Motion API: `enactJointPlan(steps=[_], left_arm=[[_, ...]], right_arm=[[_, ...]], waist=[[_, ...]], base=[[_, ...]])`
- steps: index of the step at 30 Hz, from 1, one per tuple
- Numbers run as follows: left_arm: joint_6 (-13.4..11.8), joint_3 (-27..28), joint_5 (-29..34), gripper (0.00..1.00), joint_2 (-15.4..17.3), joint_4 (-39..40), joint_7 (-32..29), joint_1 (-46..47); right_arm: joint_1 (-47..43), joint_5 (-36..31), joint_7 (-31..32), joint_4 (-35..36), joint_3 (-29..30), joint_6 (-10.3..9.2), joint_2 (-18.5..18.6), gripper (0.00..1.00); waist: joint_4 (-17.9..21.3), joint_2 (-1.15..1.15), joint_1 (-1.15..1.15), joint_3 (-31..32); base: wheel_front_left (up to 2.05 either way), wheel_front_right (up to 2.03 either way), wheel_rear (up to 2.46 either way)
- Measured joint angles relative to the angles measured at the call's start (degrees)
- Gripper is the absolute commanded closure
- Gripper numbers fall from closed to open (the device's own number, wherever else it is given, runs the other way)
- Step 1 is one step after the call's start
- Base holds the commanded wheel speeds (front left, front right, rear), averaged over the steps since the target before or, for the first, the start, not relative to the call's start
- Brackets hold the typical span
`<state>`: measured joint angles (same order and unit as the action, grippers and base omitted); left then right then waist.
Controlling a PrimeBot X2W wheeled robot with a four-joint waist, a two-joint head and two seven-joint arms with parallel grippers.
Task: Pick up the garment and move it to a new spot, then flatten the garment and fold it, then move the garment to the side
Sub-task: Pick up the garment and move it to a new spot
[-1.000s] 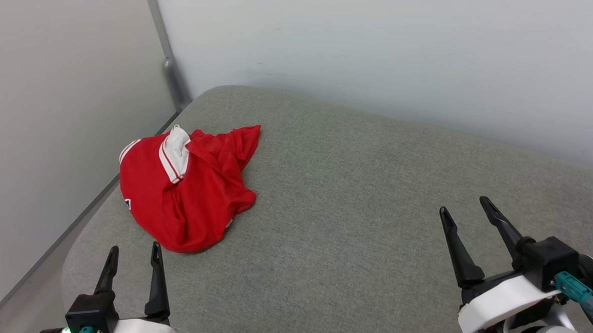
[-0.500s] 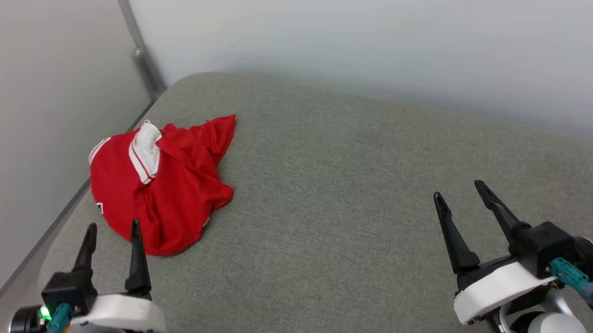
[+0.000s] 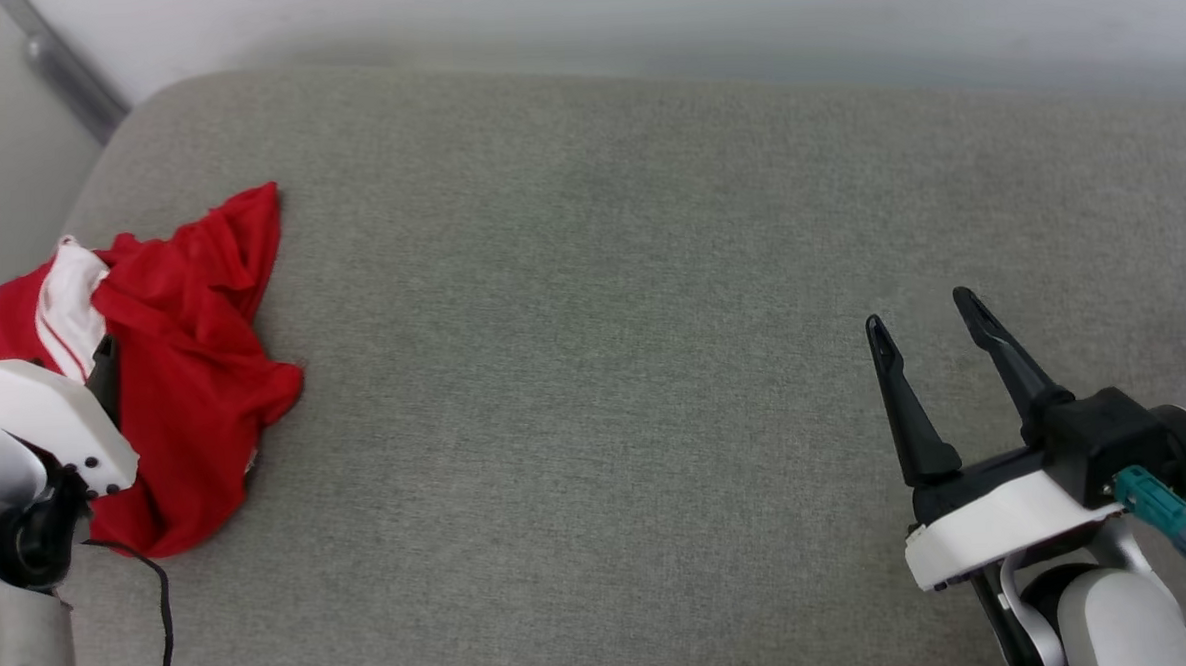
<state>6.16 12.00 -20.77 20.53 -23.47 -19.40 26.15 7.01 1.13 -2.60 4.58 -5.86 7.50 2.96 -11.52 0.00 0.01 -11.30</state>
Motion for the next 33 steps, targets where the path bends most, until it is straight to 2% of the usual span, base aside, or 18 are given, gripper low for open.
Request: enactJointPlan(steps=[7, 18, 19, 20, 21, 33], left_arm=[[0.48, 0.38, -3.33, 0.0, 4.59, -10.93, -10.27, 3.39], [1.18, -0.08, -6.97, 0.0, 7.12, -23.29, -16.37, 7.36], [1.22, -0.19, -7.21, 0.12, 7.25, -23.88, -16.51, 7.69], [1.23, -0.35, -7.2, 0.67, 7.32, -24.19, -16.08, 7.9], [1.24, -0.55, -7.09, 1.0, 7.35, -24.5, -14.99, 7.94], [-1.16, -2.08, -2.13, 1.0, 8.1, -23.06, 7.93, 10.9]], right_arm=[[2.47, 0.41, -1.27, -1.14, -0.23, 0.0, 0.0, 0.0], [4.91, 0.83, -2.7, -3.25, -0.65, 0.0, -0.01, 0.0], [5.06, 0.85, -2.75, -3.43, -0.71, 0.0, -0.01, 0.0], [5.31, 0.85, -2.76, -3.58, -0.73, 0.0, -0.01, 0.0], [5.56, 0.86, -2.87, -3.65, -0.7, 0.0, -0.01, 0.0], [5.04, 2.31, -4.1, -5.94, -0.37, 0.0, -0.02, 0.0]], waist=[[3.61, 0.0, 0.0, -5.37], [6.29, 0.0, -0.01, -10.24], [6.29, 0.0, -0.01, -10.22], [6.27, 0.0, -0.01, -10.17], [6.21, 0.0, -0.01, -10.09], [4.83, 0.0, 0.0, -3.75]], base=[[0.0, 0.0, 0.0], [0.0, 0.0, 0.0], [0.0, 0.0, 0.0], [0.0, 0.0, 0.0], [0.0, 0.0, 0.0], [0.0, 0.0, 0.0]])
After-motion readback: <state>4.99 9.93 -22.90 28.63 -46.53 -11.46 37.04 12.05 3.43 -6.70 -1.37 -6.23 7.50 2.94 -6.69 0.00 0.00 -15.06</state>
